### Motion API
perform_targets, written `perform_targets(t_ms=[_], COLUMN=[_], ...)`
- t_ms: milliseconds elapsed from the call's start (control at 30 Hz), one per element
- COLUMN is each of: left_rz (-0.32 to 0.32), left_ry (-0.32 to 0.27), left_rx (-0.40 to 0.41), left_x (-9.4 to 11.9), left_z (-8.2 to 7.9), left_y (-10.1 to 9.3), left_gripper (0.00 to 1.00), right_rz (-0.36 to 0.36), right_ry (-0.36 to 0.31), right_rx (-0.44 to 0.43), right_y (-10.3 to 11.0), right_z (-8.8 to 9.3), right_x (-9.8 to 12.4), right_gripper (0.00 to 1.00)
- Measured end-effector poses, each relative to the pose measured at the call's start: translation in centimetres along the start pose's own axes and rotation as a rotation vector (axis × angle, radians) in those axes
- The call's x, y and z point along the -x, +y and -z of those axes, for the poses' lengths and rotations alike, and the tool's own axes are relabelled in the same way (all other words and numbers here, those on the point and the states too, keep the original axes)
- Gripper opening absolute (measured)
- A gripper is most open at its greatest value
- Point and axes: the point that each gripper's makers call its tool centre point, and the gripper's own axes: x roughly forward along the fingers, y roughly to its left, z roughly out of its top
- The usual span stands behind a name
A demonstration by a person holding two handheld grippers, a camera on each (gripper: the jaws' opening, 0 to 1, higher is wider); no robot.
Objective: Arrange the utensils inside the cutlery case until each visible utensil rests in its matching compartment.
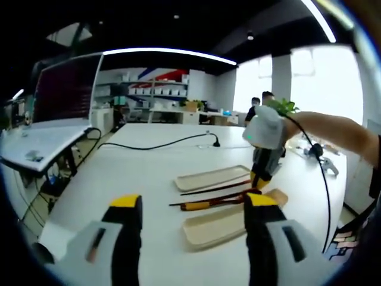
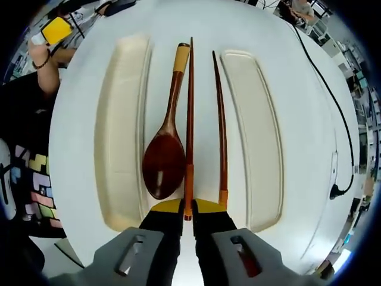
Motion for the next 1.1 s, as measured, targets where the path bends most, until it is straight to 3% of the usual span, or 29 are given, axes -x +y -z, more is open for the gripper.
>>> perform_targets(t_ms=[167, 400, 1100], left_rz=[0.007, 0.040, 0.082], left_ry=[0.007, 0.010, 0.002], left_rx=[0.016, 0.051, 0.162], left_x=[-0.3, -0.9, -1.7], left_z=[0.3, 0.6, 1.3], left_y=[0.2, -0.2, -0.1], left_gripper=[0.73, 0.72, 0.70], right_rz=[-0.007, -0.009, 0.044], right_ry=[-0.016, -0.020, -0.132], right_rx=[-0.052, -0.042, -0.011], right_y=[-0.1, 0.1, -0.8], right_z=[0.0, 0.3, -1.8], right_x=[0.1, 0.3, 4.4], right_gripper=[0.04, 0.03, 0.03])
